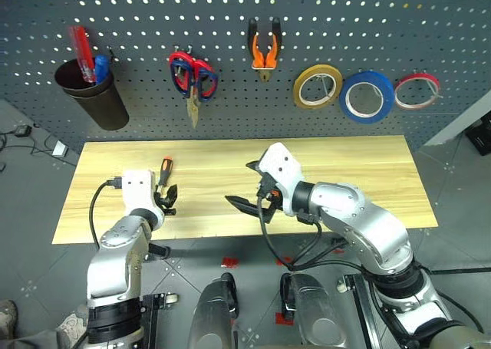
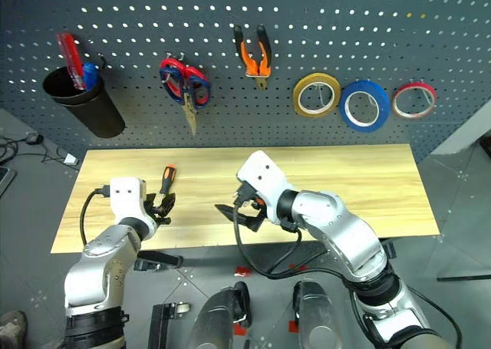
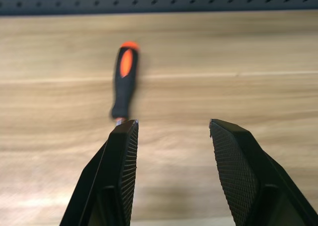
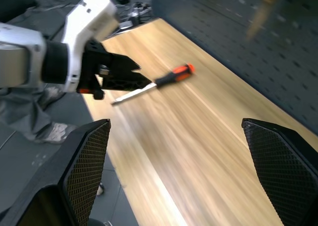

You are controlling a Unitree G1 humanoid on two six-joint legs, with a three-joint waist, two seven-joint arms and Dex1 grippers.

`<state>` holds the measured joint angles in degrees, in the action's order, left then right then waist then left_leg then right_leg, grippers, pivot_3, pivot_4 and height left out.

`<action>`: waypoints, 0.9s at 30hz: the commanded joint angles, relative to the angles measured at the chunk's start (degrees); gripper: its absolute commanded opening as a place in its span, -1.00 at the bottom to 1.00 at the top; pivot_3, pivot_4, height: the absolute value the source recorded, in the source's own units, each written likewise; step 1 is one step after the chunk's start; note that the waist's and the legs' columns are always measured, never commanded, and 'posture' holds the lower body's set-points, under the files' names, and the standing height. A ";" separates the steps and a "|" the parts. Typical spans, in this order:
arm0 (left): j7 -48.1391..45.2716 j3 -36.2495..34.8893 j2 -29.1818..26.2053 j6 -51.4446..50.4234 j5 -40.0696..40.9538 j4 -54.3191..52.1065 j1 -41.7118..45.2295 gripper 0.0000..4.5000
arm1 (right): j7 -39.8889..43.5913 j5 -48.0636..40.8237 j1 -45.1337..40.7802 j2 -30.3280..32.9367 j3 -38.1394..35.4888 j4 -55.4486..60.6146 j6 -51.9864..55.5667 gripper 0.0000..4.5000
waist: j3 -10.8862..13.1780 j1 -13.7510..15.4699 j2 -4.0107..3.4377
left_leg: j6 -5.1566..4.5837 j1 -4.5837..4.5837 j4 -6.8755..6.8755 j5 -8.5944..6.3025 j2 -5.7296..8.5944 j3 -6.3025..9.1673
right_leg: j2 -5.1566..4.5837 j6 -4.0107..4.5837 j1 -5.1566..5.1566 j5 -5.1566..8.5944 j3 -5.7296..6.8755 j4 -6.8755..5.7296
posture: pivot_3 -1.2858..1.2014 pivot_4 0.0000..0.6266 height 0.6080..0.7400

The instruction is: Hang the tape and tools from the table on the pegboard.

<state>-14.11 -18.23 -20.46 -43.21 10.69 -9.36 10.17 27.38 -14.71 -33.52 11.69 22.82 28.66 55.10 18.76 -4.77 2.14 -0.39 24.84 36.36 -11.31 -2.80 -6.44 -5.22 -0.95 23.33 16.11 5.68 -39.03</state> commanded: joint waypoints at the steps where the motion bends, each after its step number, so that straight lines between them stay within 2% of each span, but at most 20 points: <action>1: -0.56 -3.14 -3.61 -0.73 1.03 5.98 3.08 0.07 | -1.89 0.82 -3.23 -2.96 2.35 -0.83 0.59 1.00 | 0.05 -0.03 0.01 | 0.00 0.00 -0.01 0.00 0.00 -0.01 | 0.00 0.00 0.02 0.00 -0.01 0.00 | -0.12 0.18 1.00; 6: -1.33 -2.40 -4.94 -0.28 2.00 13.60 9.34 0.07 | -2.87 0.52 -5.58 -4.73 2.59 -2.46 1.69 1.00 | 0.33 0.38 0.06 | 0.00 0.03 -0.08 0.00 0.02 -0.02 | -0.03 0.00 0.05 0.00 0.01 0.07 | -0.11 0.26 1.00; 9: -1.13 -2.63 -5.06 1.09 2.29 15.24 11.73 0.07 | -2.50 -0.13 -5.92 -4.58 2.39 -2.16 2.49 1.00 | 1.07 0.35 0.33 | 0.00 0.02 -0.12 0.00 0.03 -0.06 | -0.06 0.00 0.06 0.01 -0.03 0.10 | -0.11 0.32 1.00; 12: -0.86 -2.83 -5.77 2.45 2.01 16.01 12.65 0.31 | -2.36 -0.45 -5.82 -4.08 2.31 -1.86 3.01 1.00 | 1.54 0.33 0.33 | 0.02 0.03 -0.23 0.01 0.01 -0.08 | -0.06 0.02 0.11 0.01 -0.04 0.12 | -0.11 0.35 1.00; 17: 0.18 -2.94 -6.70 0.30 2.16 18.78 14.29 0.96 | -2.37 -0.87 -5.54 -3.62 2.18 -1.33 3.96 1.00 | 2.43 0.11 0.35 | 0.04 0.03 -0.31 0.01 -0.03 -0.16 | -0.05 0.08 0.21 0.07 -0.07 0.12 | -0.10 0.39 1.00; 27: -0.71 -0.85 -7.70 -0.59 2.28 34.13 22.32 0.98 | -3.59 -0.99 -8.35 -6.42 0.48 -3.19 6.12 1.00 | 4.49 0.21 0.39 | 0.04 0.08 -0.32 0.01 -0.03 -0.24 | -0.07 0.06 0.33 0.09 -0.12 0.09 | -0.11 0.51 1.00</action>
<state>-14.35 -19.40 -27.29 -44.50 12.91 23.39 32.09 23.99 -14.79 -41.28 6.15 24.19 24.21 60.91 23.25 -4.55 2.53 -0.35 24.93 36.03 -11.29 -2.83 -6.73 -5.29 -0.89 23.70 16.20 5.52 -38.93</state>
